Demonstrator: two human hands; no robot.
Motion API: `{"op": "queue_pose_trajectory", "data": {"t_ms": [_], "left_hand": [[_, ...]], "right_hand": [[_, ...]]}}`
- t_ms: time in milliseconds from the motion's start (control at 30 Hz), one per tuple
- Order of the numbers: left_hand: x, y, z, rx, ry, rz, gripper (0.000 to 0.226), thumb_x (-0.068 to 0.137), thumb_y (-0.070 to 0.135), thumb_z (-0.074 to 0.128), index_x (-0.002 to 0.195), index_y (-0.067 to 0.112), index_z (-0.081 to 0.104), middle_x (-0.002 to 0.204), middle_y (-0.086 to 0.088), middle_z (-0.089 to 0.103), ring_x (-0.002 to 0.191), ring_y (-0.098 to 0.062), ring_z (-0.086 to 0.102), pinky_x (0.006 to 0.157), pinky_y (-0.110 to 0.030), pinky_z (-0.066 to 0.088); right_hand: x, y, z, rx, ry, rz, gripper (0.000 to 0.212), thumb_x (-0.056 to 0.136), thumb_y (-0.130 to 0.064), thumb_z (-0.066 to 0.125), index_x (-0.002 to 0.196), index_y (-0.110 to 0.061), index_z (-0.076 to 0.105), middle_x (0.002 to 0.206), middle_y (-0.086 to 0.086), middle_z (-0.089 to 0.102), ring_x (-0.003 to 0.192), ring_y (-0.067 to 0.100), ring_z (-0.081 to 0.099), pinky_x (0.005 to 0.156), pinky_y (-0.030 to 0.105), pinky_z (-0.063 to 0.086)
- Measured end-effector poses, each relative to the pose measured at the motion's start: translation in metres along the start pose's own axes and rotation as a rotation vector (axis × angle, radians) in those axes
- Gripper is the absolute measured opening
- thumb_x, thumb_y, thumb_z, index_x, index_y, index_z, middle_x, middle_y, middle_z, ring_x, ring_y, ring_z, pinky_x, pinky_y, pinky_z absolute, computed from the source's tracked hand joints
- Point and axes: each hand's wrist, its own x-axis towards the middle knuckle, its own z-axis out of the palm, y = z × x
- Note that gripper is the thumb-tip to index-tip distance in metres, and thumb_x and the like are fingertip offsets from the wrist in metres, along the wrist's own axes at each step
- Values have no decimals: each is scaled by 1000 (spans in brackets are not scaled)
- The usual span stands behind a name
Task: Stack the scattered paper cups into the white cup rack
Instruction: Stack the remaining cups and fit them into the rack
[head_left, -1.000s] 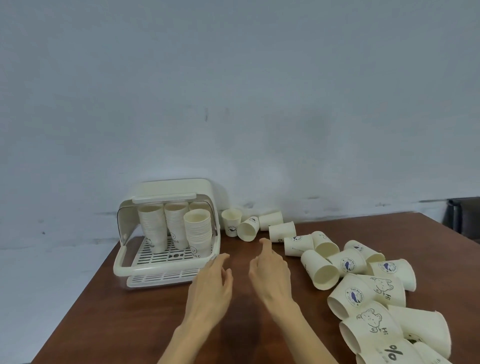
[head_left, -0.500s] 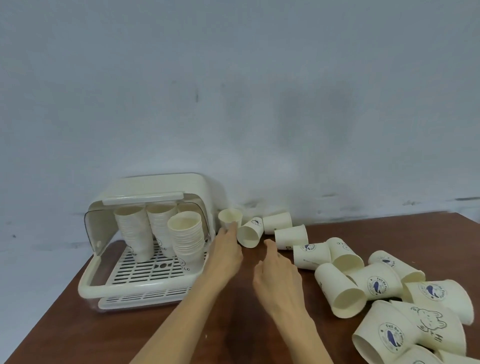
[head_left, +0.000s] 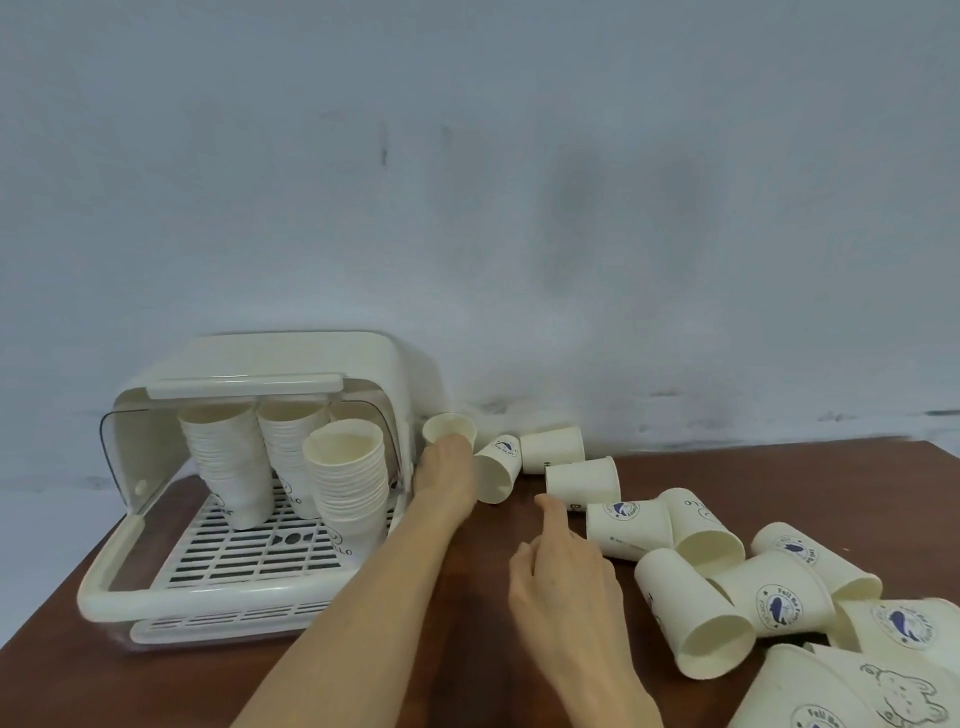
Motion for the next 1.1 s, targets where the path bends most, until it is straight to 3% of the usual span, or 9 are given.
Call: {"op": "queue_pose_trajectory", "data": {"t_ms": [233,433,667,833,1100], "left_hand": [[-5,4,0,21,110,31,30,90,-6,36,105,3,61,109,-14,65,100,-30,62,64,-31,39],[-23,13,-8,101,184,114,27,94,-3,35,114,3,52,111,-15,64,102,-31,62,64,-31,37],[-67,12,-35,159,234,255,24,92,0,40,112,11,46,98,-12,64,89,-33,62,59,-35,36],[-126,-5,-64,210,292,265,17,100,16,34,113,19,46,98,-7,62,90,-33,61,62,-35,32],[-218,-45,-91,190,361,261,13,101,32,41,102,22,50,102,-1,45,74,-27,59,57,-35,36]], "right_hand": [[0,4,5,-24,-22,34,48,98,-28,36,143,-27,21,111,-3,60,103,23,58,74,35,38],[-3,1,5,-15,-43,42,46,97,-25,36,141,-27,24,112,-1,60,104,25,58,79,38,43],[-2,3,5,-43,-36,76,46,96,-24,37,140,-24,27,112,2,62,104,30,58,78,39,43],[-1,-1,-7,-63,13,75,45,93,-19,41,137,-16,33,106,8,64,99,33,60,73,40,44],[-47,-23,-39,-40,102,-38,43,91,-16,41,134,-14,36,102,12,64,96,36,59,66,37,38]]}}
